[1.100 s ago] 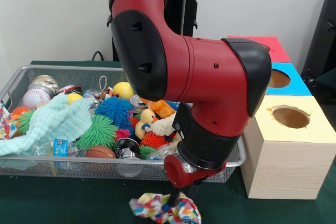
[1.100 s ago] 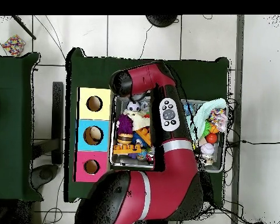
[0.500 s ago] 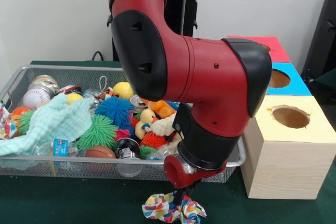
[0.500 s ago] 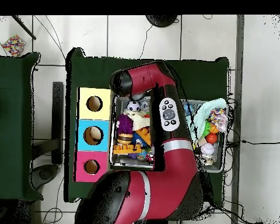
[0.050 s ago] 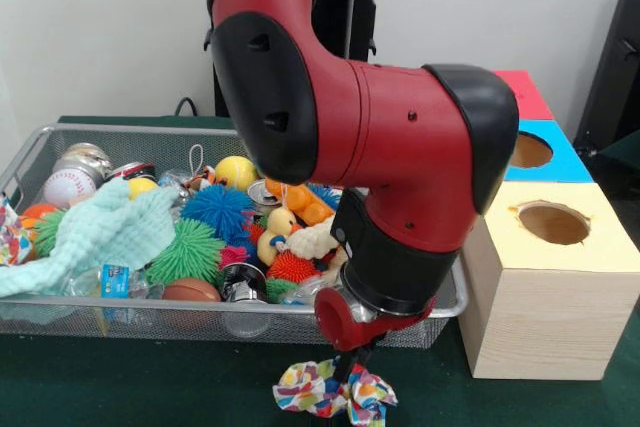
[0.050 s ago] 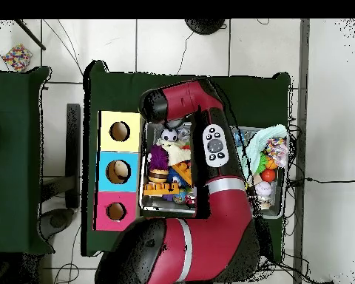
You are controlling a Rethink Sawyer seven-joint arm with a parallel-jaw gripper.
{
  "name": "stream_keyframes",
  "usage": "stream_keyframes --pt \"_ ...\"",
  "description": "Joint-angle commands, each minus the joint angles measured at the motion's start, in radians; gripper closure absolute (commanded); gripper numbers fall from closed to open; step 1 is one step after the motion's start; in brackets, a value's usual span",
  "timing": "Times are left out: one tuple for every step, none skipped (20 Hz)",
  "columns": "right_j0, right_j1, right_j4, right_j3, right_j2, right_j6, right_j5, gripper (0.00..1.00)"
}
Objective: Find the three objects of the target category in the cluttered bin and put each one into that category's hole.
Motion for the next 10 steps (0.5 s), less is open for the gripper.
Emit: stream_keyframes --pt "-0.061 -0.154 0.059 0.252 0.059 -0.215 -0.029 1.0" --pt "-0.068 -0.174 0.068 0.275 0.063 -0.214 -0.035 1.0" --pt "-0.073 -0.188 0.078 0.289 0.07 -0.214 -0.036 1.0" --pt "-0.08 -0.204 0.086 0.31 0.076 -0.214 -0.038 1.0" --pt "-0.084 -0.217 0.093 0.323 0.08 -0.214 -0.033 1.0" --pt "-0.087 -0.229 0.101 0.336 0.084 -0.215 -0.028 1.0" --pt "-0.093 -0.24 0.107 0.351 0.089 -0.216 -0.028 1.0" --pt "-0.098 -0.252 0.114 0.366 0.094 -0.217 -0.028 1.0" --pt "-0.1 -0.259 0.121 0.372 0.099 -0.214 -0.024 1.0" --pt "-0.108 -0.27 0.128 0.391 0.106 -0.214 -0.033 1.0"
